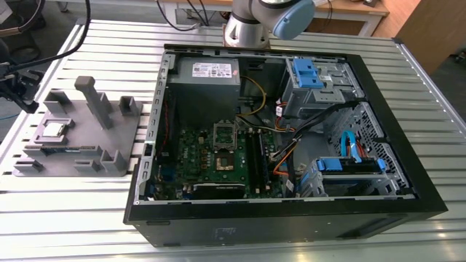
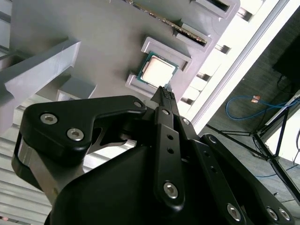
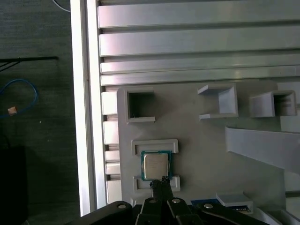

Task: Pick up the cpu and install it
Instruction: 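Reach for the cpu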

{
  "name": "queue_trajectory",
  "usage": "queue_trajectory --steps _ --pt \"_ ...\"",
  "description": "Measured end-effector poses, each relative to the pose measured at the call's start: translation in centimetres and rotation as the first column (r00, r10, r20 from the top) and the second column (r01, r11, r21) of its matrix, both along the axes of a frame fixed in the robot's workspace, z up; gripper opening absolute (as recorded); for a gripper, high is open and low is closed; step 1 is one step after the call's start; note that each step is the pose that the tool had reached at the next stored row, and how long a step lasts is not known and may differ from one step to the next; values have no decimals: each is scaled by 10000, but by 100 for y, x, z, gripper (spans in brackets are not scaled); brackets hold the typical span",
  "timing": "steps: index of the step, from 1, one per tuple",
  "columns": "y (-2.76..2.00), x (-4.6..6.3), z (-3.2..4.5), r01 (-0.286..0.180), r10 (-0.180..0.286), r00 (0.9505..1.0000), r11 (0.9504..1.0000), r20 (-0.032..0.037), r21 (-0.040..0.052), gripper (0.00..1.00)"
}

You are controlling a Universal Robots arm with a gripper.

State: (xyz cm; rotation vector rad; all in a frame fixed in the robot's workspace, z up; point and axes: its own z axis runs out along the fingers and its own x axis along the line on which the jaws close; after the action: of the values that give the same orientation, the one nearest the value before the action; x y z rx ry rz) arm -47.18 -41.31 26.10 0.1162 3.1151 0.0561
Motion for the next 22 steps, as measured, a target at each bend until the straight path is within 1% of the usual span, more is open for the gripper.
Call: queue_trajectory --steps 8,14,18,22 --pt "0 5 -91 -139 139 9999 9999 -2 -1 11" --pt "3 29 -132 -310 310 9995 9995 -2 -1 11" --pt "2 29 -174 -334 334 9994 9994 -2 -1 11" --pt "3 29 -187 -336 336 9994 9994 1 1 11"
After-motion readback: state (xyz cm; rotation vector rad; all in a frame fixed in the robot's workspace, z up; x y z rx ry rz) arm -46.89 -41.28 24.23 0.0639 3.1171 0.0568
